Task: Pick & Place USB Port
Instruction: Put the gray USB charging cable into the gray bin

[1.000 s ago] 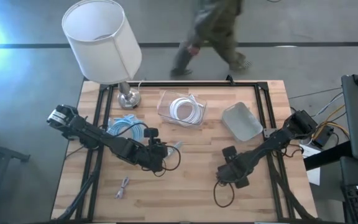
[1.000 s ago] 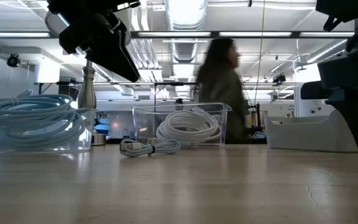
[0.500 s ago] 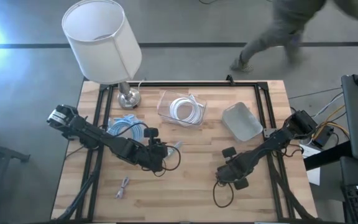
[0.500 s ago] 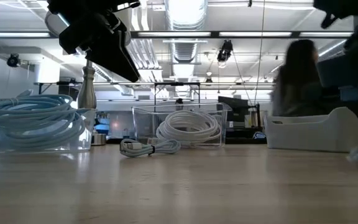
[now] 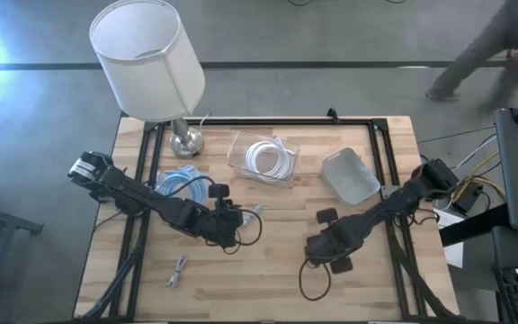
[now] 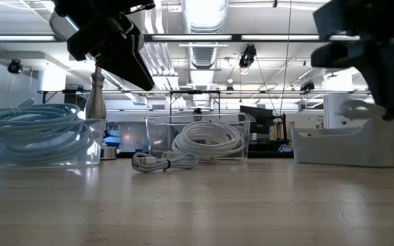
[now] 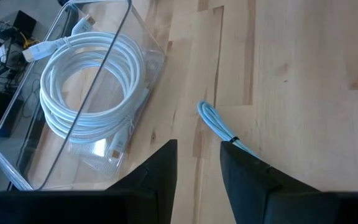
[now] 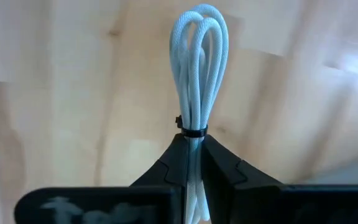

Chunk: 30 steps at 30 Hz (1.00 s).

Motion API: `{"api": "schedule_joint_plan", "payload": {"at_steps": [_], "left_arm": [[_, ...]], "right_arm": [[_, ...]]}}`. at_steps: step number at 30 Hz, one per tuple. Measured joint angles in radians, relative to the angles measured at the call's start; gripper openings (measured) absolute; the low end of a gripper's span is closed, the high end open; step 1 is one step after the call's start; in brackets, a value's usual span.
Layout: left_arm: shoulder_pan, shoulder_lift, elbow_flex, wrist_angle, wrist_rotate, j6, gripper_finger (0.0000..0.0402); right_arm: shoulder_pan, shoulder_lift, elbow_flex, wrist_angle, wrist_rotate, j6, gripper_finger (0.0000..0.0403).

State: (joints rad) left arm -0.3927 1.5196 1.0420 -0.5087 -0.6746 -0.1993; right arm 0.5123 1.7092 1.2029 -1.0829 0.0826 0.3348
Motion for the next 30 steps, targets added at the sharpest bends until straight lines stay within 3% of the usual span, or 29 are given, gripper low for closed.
{"api": "schedule_joint_plan", "payload": {"at_steps": [8,15,22,30], "left_arm": [[0.0,0.0,0.0,0.0,0.0,0.003,0.0124],[0.0,0.0,0.0,-0.002,0.0,0.01,0.0124],[0.0,0.0,0.0,-0.002,0.0,0.01,0.0124],[0.0,0.0,0.0,0.0,0.001,0.01,0.0123]], "right_arm": [[-0.055,-0.019,0.104,-0.199,0.11,-0.003,0.0024],[-0.126,-0.144,0.103,-0.222,0.189,-0.002,0.0024],[-0.239,-0.304,0.043,-0.22,0.314,0.078,0.0024],[-0.427,-0.453,-0.142,-0.209,0.34,0.194,0.0024]]}}
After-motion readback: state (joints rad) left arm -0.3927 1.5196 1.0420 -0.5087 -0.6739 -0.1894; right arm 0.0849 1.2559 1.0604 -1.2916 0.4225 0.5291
